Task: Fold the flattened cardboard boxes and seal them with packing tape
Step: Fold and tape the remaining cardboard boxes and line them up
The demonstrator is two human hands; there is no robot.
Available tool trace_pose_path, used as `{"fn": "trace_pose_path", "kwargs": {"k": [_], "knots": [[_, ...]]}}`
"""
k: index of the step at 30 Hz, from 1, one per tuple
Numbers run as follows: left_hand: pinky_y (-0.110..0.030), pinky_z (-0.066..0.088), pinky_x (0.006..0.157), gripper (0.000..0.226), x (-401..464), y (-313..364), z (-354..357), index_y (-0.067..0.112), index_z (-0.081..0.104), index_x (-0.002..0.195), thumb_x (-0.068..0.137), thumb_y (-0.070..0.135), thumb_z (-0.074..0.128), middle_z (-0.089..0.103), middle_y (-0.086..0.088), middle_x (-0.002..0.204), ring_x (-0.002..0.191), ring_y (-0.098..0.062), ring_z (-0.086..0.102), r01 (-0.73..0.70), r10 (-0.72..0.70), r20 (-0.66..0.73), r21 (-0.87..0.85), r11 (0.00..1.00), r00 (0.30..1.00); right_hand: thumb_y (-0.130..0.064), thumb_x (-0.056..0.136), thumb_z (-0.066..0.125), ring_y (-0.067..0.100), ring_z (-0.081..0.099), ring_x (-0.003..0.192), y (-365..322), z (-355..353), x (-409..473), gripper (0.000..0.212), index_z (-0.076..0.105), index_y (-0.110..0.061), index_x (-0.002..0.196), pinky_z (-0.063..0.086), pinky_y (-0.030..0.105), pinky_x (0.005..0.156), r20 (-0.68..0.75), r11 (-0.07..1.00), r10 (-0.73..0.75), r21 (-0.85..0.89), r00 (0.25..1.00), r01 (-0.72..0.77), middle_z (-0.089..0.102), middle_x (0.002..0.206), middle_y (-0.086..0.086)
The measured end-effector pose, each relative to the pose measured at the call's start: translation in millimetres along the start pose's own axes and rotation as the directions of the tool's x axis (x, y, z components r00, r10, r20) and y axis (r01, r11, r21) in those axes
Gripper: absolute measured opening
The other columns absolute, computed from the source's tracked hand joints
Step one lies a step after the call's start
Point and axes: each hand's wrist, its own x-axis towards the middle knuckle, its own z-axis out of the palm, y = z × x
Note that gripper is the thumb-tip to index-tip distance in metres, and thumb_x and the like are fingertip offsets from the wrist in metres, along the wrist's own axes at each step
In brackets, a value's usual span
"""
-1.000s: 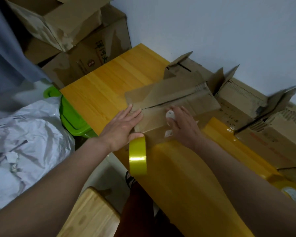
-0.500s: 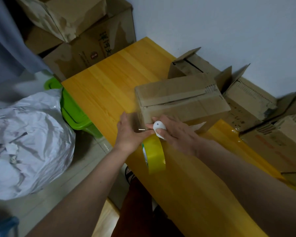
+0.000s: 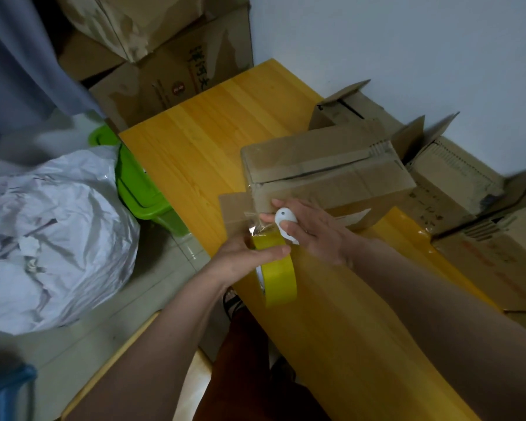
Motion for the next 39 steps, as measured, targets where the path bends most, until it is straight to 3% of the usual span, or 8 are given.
{"fn": "trace_pose_path", "kwargs": {"k": [4, 14, 18, 21, 25, 30, 34, 39], "knots": [[-0.034, 0.045, 0.102, 0.112, 8, -12, 2, 0.028, 0.047, 0.139, 0.044, 0.081, 0.075, 0.053, 0.007, 0.138, 0.121, -0.015, 0.052, 0.093, -0.096, 0.055, 0.063, 0.994, 0.994, -0.053, 0.092, 0.022, 0.011, 0.037, 0.136, -2, 3, 3, 0.065, 0.044, -0.011, 0.136, 0.026, 0.042, 0.112, -0.029, 0.999, -0.047, -0.015, 0.998, 0.046, 0.059, 0.132, -0.011], [-0.037, 0.044, 0.102, 0.078, 29, -36, 23, 0.026, 0.052, 0.131, 0.065, 0.056, 0.080, 0.056, 0.005, 0.132, 0.123, -0.021, 0.052, 0.134, -0.151, -0.143, -0.121, 0.983, 0.978, -0.053, 0.093, 0.026, 0.012, 0.039, 0.134, 3, 5, 3, 0.064, 0.039, -0.013, 0.141, 0.030, 0.041, 0.110, -0.101, 0.999, 0.013, 0.034, 0.995, -0.010, 0.058, 0.133, -0.008], [-0.024, 0.052, 0.080, 0.045, 24, -37, 35, 0.022, 0.057, 0.099, 0.066, 0.018, 0.088, 0.065, 0.002, 0.110, 0.100, -0.013, 0.061, -0.111, 0.013, -0.281, -0.338, 0.935, 0.960, -0.053, 0.092, 0.034, 0.017, 0.047, 0.125, 1, 1, 3, 0.056, 0.047, -0.018, 0.133, 0.039, 0.044, 0.103, -0.110, 0.985, 0.096, 0.152, 0.989, -0.079, 0.059, 0.129, -0.003], [-0.024, 0.049, 0.077, 0.026, 25, -37, 41, 0.018, 0.061, 0.081, 0.072, 0.005, 0.082, 0.064, 0.004, 0.090, 0.088, -0.013, 0.058, -0.226, 0.086, -0.394, -0.326, 0.918, 0.915, -0.030, 0.098, 0.044, 0.023, 0.060, 0.106, -9, -5, 2, 0.031, 0.051, -0.005, 0.115, 0.047, 0.039, 0.090, -0.122, 0.931, 0.122, 0.358, 0.985, -0.071, 0.068, 0.114, 0.007], [-0.037, 0.051, 0.090, 0.016, 28, -43, 40, 0.020, 0.068, 0.071, 0.078, 0.013, 0.079, 0.069, -0.005, 0.093, 0.096, -0.022, 0.063, -0.199, 0.059, -0.392, -0.328, 0.923, 0.918, -0.018, 0.096, 0.052, 0.030, 0.062, 0.094, -16, -9, -1, 0.023, 0.056, 0.004, 0.104, 0.047, 0.045, 0.077, -0.216, 0.874, 0.152, 0.484, 0.964, -0.029, 0.066, 0.102, 0.021], [-0.015, 0.046, 0.069, 0.018, 22, -42, 43, 0.016, 0.062, 0.072, 0.084, 0.007, 0.072, 0.060, 0.001, 0.075, 0.074, -0.008, 0.054, -0.246, 0.121, -0.358, -0.326, 0.913, 0.926, -0.019, 0.089, 0.061, 0.025, 0.058, 0.085, -21, -12, -10, 0.014, 0.066, -0.007, 0.093, 0.048, 0.035, 0.073, -0.440, 0.880, 0.192, 0.472, 0.877, 0.044, 0.060, 0.090, 0.012], [-0.014, 0.047, 0.068, 0.022, 22, -42, 41, 0.012, 0.059, 0.070, 0.085, -0.002, 0.068, 0.059, 0.001, 0.068, 0.063, 0.001, 0.055, -0.274, 0.158, -0.326, -0.349, 0.896, 0.932, 0.001, 0.089, 0.062, 0.014, 0.066, 0.068, -27, -6, -29, 0.006, 0.058, -0.002, 0.091, 0.052, 0.020, 0.059, -0.394, 0.775, 0.241, 0.628, 0.887, 0.068, 0.064, 0.083, 0.014], [-0.016, 0.050, 0.065, 0.020, 19, -43, 37, 0.012, 0.061, 0.071, 0.085, -0.001, 0.069, 0.063, 0.001, 0.069, 0.061, -0.001, 0.058, -0.272, 0.168, -0.301, -0.347, 0.897, 0.939, 0.001, 0.082, 0.067, 0.004, 0.056, 0.077, -17, 22, -43, 0.016, 0.063, -0.008, 0.095, 0.043, 0.013, 0.066, -0.430, 0.952, 0.110, 0.306, 0.896, 0.030, 0.062, 0.086, 0.001]]}}
